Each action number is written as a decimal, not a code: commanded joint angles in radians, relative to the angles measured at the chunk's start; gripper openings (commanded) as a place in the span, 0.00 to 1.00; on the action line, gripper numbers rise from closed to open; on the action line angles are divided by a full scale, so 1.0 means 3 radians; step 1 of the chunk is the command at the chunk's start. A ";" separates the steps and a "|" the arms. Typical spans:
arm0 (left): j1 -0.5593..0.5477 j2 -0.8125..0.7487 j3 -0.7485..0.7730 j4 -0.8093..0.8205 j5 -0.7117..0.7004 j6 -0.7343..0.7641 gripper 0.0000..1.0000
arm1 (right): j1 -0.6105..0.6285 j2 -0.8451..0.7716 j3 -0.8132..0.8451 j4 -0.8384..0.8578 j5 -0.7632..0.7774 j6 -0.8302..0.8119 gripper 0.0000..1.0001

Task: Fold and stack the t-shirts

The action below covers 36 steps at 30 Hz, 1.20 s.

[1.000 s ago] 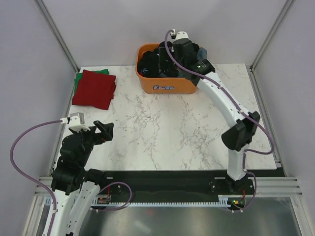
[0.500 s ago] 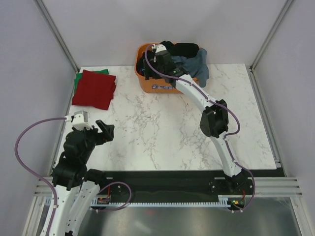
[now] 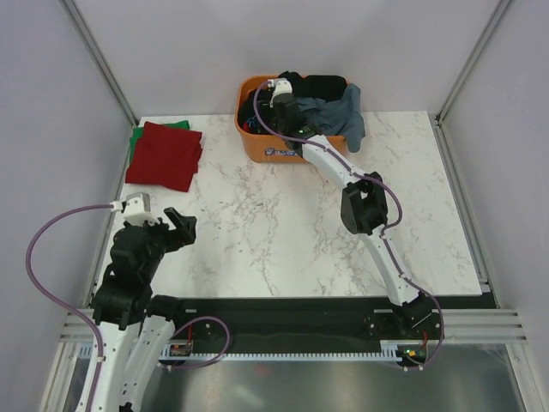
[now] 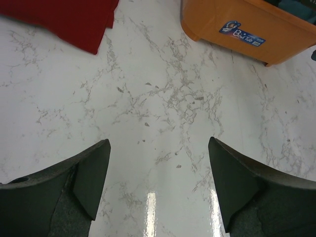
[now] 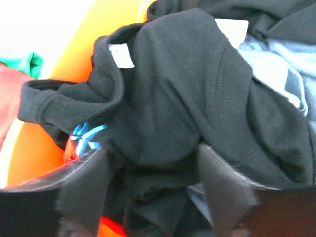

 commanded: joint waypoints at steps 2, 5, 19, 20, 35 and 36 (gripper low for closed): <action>0.0026 -0.0017 0.0081 0.0038 0.0085 0.0026 0.87 | 0.0035 0.0050 0.0051 0.0302 0.0048 -0.0033 0.47; 0.0026 -0.0012 0.0076 0.0043 0.0095 0.0026 0.86 | 0.0035 -0.0036 0.0005 0.0394 -0.0008 -0.0074 0.00; 0.0046 0.0018 0.0076 0.0038 0.0074 0.0020 0.85 | 0.0167 -0.1815 -0.0006 0.0711 -0.0039 -0.0182 0.00; 0.0051 0.0023 0.0081 0.0038 0.0080 0.0020 0.85 | 0.0183 -0.2009 -0.0051 0.0711 -0.0054 -0.0166 0.00; 0.0061 0.0085 0.0075 0.0043 0.0085 0.0026 0.85 | 0.0561 -0.3524 -0.2107 0.0748 -0.0392 0.0212 0.00; 0.0061 0.0085 0.0081 0.0038 0.0085 0.0026 0.85 | 0.0566 -0.3529 -0.2092 0.0742 -0.0357 0.0197 0.00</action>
